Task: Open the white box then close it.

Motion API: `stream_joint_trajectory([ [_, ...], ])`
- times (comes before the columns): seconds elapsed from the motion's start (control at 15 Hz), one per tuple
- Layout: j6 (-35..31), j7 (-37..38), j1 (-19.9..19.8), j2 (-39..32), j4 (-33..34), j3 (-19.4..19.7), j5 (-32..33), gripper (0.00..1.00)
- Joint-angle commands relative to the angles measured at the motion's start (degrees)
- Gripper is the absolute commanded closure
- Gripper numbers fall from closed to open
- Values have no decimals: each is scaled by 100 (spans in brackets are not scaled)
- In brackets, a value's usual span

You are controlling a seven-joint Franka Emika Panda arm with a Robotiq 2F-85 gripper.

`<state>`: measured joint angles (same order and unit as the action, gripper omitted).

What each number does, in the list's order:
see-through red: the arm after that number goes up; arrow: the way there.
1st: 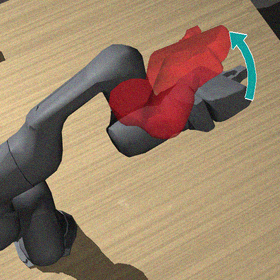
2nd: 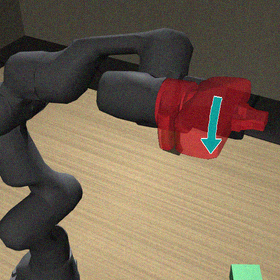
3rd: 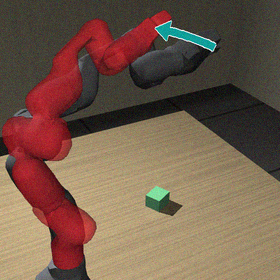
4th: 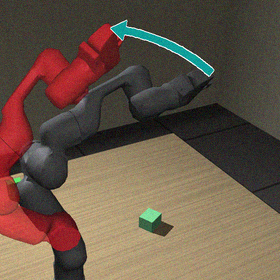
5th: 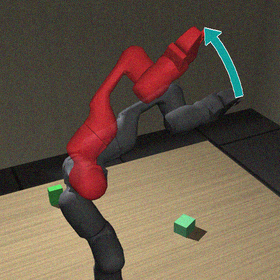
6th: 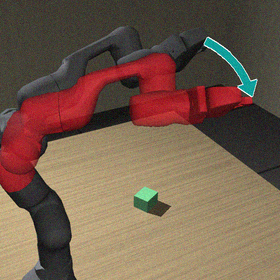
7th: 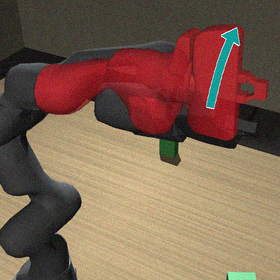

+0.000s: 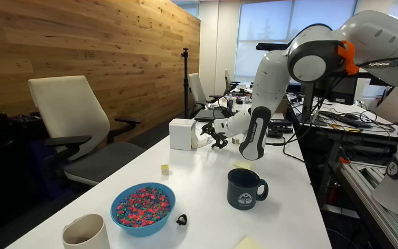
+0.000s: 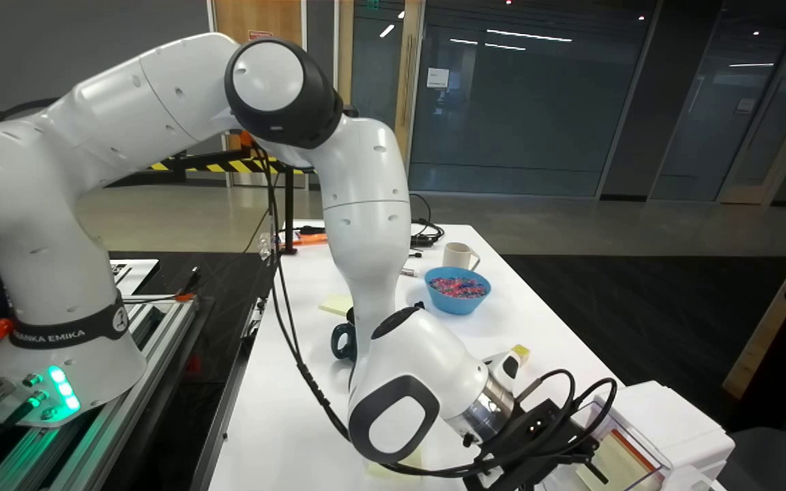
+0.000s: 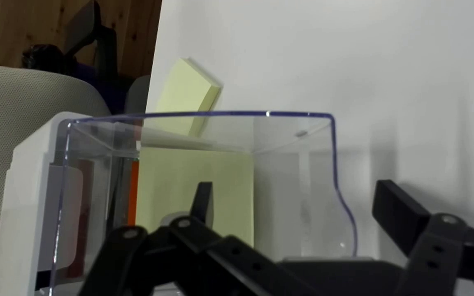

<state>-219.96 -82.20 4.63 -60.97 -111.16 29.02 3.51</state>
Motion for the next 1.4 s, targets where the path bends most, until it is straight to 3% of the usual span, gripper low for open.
stream_joint_trajectory([
  [0.0, -64, -93, 19, 58, -53, -6, -56, 0],
  [0.27, 111, -32, 3, 598, -582, -56, 219, 0],
  [0.53, 834, -5, -33, 1730, -1600, -114, 869, 0],
  [0.6, 1153, 144, 88, 1983, -1804, 46, 1108, 0],
  [0.87, 2603, 265, 51, 3141, -2274, 11, 1668, 0],
  [1.13, 4425, 198, -162, 4294, -2553, -367, 1798, 0],
  [1.2, 4883, 222, -291, 4542, -2531, -562, 1833, 0],
  [1.27, 5335, -135, -270, 4755, -2563, -693, 1394, 0],
  [1.33, 5735, 165, -558, 4954, -2480, -1004, 1721, 0],
])
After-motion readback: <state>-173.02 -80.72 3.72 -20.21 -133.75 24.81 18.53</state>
